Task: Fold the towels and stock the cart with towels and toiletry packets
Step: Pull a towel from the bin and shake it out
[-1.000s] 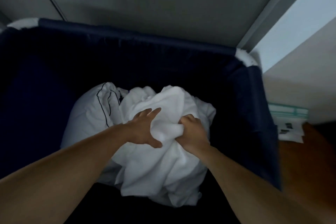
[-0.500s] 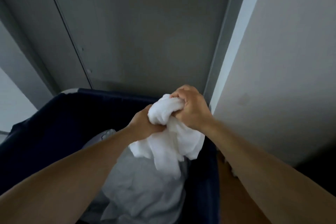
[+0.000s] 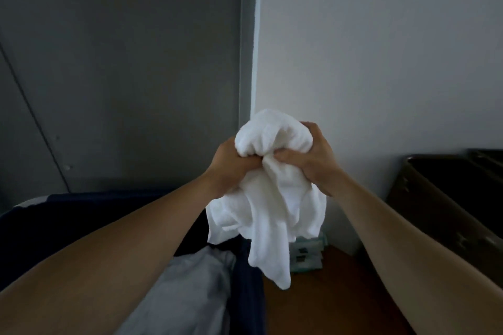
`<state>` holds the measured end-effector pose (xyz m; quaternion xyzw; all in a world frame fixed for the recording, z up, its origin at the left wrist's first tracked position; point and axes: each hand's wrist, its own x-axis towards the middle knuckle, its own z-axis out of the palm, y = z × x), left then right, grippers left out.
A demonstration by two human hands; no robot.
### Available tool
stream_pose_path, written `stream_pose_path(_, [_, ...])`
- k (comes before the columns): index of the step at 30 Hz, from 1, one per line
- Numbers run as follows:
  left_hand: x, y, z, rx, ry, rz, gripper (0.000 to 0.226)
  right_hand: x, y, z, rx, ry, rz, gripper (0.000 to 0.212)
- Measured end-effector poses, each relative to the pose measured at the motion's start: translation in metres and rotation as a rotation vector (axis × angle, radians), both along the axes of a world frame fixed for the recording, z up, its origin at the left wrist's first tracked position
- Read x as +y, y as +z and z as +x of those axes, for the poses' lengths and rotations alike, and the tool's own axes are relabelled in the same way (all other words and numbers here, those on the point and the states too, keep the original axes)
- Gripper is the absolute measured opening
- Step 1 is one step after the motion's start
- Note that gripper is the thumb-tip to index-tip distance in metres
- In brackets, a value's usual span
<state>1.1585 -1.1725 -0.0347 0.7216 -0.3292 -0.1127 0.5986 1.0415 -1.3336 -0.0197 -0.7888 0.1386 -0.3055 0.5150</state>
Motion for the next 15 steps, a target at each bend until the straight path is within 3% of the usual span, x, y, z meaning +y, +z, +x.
stream_pose_path(4, [-0.042, -0.027, -0.044, 0.001, -0.134, 0.08, 0.051, -0.023, -0.015, -0.052, -0.014, -0.279, -0.025, 0.045])
stream_pose_path(10, [-0.087, -0.061, -0.101, -0.08, -0.332, 0.385, 0.052, -0.067, -0.054, -0.121, 0.087, -0.387, -0.102, 0.047])
stream_pose_path(11, [-0.093, -0.067, -0.106, -0.033, -0.404, 0.47, 0.055, -0.077, -0.065, -0.129, 0.114, -0.39, -0.115, 0.05])
stream_pose_path(13, [-0.103, -0.078, -0.111, 0.237, -0.578, 0.606, 0.051, -0.096, -0.093, -0.146, 0.151, -0.381, -0.134, 0.054])
stream_pose_path(15, [-0.116, -0.09, -0.112, 0.542, -0.674, 0.577, 0.039, -0.116, -0.126, -0.161, 0.186, -0.336, -0.187, 0.054])
